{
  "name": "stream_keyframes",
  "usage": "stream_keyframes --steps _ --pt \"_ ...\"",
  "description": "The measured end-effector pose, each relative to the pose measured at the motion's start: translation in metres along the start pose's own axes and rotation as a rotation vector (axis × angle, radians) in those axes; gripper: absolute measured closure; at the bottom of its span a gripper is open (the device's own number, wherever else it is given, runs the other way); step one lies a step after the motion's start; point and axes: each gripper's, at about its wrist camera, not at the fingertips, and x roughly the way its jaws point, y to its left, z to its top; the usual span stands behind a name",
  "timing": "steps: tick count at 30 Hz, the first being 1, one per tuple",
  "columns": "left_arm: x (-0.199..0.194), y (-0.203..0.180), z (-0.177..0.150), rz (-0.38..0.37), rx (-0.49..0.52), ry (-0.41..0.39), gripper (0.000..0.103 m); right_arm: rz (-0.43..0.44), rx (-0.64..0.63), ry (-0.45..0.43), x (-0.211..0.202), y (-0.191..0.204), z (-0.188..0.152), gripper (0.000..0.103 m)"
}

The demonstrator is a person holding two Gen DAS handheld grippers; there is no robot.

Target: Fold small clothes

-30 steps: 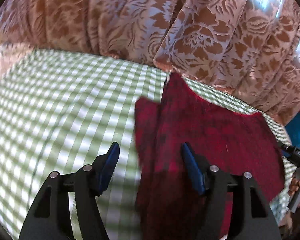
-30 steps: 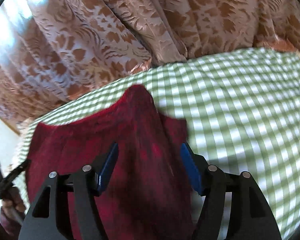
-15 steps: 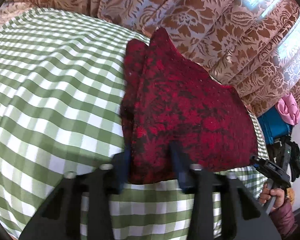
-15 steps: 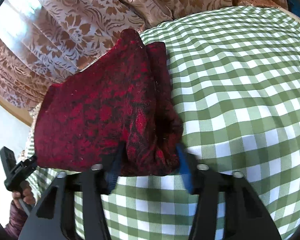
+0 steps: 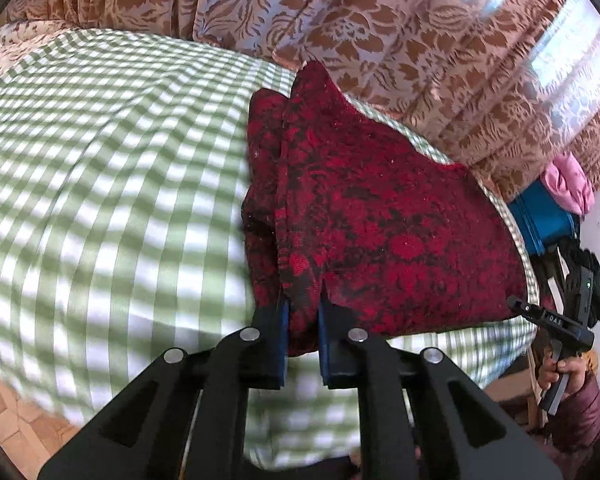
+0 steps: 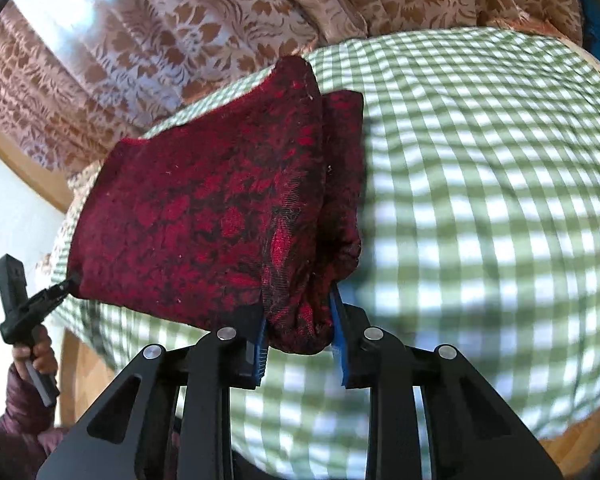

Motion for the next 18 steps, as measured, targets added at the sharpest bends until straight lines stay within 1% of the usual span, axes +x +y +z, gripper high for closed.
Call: stream_keyframes --steps 3,4,5,7,9,10,11,14,16,18 --pt "-0.008 -0.008 -0.017 0.045 0.021 0.005 0.091 -0.005 0.002 0.035 -0.006 -0.004 -0.019 0.078" --pt "-0.010 -0.013 -0.019 0.084 0.038 -0.001 0.087 -0.007 0.003 0.039 -0.005 -0.005 -0.021 0.078" --pt "-0.011 -0.016 -0.019 0.115 0.045 -0.012 0.081 -0.007 0.004 0.041 -0.005 -0.006 -0.022 0.077" --pt "-0.017 -0.023 -0.015 0.166 0.075 -0.045 0.081 -0.002 0.005 0.042 -0.004 -0.005 -0.018 0.070" --pt "-0.022 -0.029 -0.008 0.190 0.094 -0.080 0.074 -0.007 0.012 0.032 -0.006 -0.006 -0.011 0.043" --pt "-0.025 -0.032 -0.005 0.195 0.110 -0.097 0.073 -0.011 0.019 0.014 -0.009 -0.005 -0.006 0.040" --pt "-0.027 -0.035 -0.001 0.206 0.125 -0.115 0.073 -0.009 0.022 -0.014 -0.012 -0.004 0.000 0.039" --pt "-0.025 -0.040 0.006 0.232 0.150 -0.126 0.073 -0.028 0.026 -0.069 -0.013 -0.001 0.019 0.039" --pt "-0.024 -0.042 0.008 0.241 0.154 -0.129 0.073 -0.036 0.025 -0.088 -0.008 0.004 0.033 0.039" --pt "-0.023 -0.044 0.009 0.253 0.159 -0.135 0.073 -0.063 0.013 -0.107 -0.003 0.009 0.045 0.039"
